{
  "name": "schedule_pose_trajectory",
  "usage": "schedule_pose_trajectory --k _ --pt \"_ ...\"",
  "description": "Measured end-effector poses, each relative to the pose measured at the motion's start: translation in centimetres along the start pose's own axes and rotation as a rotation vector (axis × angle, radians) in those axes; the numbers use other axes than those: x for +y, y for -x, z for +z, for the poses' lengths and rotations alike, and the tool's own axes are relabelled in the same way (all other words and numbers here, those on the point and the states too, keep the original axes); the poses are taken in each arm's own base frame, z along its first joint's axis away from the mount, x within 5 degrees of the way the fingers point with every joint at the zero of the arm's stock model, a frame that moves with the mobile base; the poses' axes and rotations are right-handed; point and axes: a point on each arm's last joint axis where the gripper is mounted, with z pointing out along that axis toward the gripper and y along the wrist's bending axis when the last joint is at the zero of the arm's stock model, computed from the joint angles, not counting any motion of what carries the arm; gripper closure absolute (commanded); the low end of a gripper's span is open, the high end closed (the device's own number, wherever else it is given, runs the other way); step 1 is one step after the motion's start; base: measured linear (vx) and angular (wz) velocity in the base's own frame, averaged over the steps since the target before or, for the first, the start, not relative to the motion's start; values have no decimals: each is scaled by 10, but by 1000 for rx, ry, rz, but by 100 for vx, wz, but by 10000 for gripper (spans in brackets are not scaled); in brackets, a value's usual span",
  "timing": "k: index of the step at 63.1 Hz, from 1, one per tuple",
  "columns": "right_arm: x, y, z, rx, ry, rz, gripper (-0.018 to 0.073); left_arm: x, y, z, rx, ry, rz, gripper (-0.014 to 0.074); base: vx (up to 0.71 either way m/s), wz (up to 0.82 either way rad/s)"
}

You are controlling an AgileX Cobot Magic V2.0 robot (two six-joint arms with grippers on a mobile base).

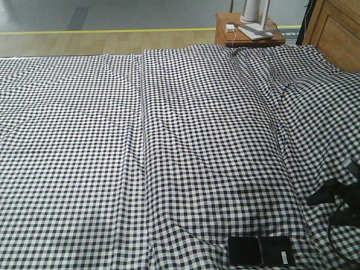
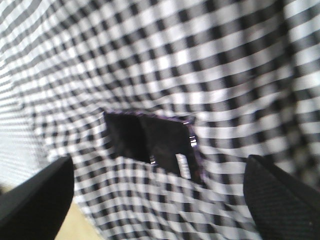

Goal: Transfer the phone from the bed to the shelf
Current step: 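Align the open right gripper around the phone's long edge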

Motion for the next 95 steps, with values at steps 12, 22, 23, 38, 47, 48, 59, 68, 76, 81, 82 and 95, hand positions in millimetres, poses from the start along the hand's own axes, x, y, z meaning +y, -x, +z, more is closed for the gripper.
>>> schedule_pose_trajectory --k 12,22,23,38,47,48,59,68,76,81,82,95 --pt "-11 -9 29 58 125 -5 -59 0 0 0 0 0 0 595 0 0" --pt "-19 -15 45 88 176 -11 -49 0 0 0 0 0 0 595 0 0" --pt "-20 -16 47 90 178 -12 -49 0 0 0 0 0 0 595 0 0" --pt "-29 -24 63 123 204 -4 -39 0 0 0 0 0 0 595 0 0" --pt "-34 -27 72 135 220 14 -35 0 0 0 0 0 0 595 0 0" --pt "-34 -28 72 134 223 18 -35 0 0 0 0 0 0 595 0 0" --pt "-38 -29 81 123 248 21 -35 0 0 0 0 0 0 595 0 0" --pt "-42 -31 88 123 259 20 -35 0 0 0 0 0 0 595 0 0" --pt "-45 -32 94 122 269 37 -35 0 0 0 0 0 0 595 0 0" --pt "-47 -34 97 123 269 37 -35 0 0 0 0 0 0 595 0 0" --pt "-48 -34 98 123 269 37 -35 0 0 0 0 0 0 595 0 0" --pt "-49 -34 100 111 268 13 -35 0 0 0 0 0 0 595 0 0"
